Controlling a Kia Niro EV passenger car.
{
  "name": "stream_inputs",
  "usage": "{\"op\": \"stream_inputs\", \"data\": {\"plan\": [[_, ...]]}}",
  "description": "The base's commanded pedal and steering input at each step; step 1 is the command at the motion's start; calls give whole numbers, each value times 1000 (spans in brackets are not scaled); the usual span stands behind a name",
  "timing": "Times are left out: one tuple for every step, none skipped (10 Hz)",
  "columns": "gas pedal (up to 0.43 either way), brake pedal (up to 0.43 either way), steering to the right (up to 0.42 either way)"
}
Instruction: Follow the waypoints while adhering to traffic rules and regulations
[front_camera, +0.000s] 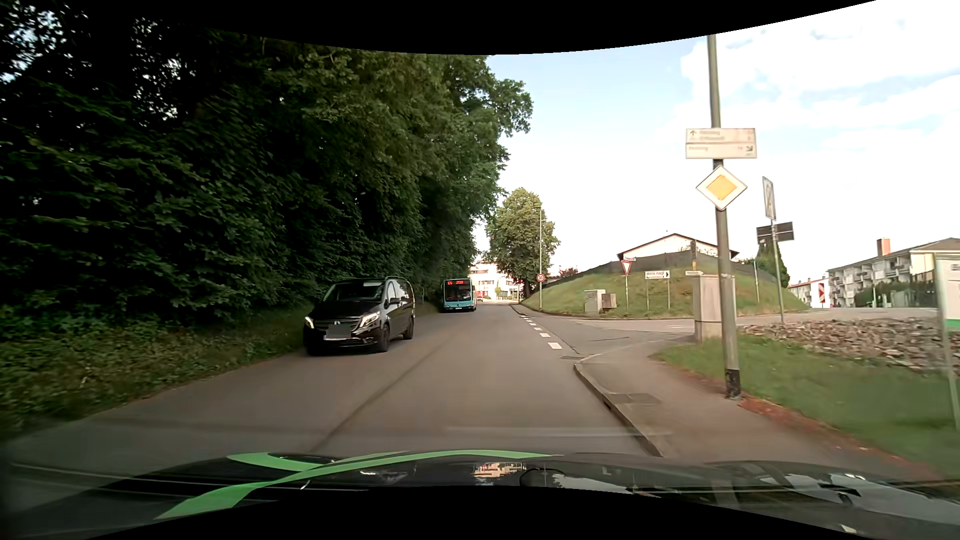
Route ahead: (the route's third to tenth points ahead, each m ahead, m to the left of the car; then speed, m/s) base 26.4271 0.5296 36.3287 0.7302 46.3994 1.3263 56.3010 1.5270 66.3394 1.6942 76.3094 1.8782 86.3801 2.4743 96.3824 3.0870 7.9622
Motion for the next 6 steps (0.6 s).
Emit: {"op": "stream_inputs", "data": {"plan": [[169,0,-4],[169,0,-4],[177,0,-4],[177,0,-4],[177,0,-4],[177,0,-4]]}}
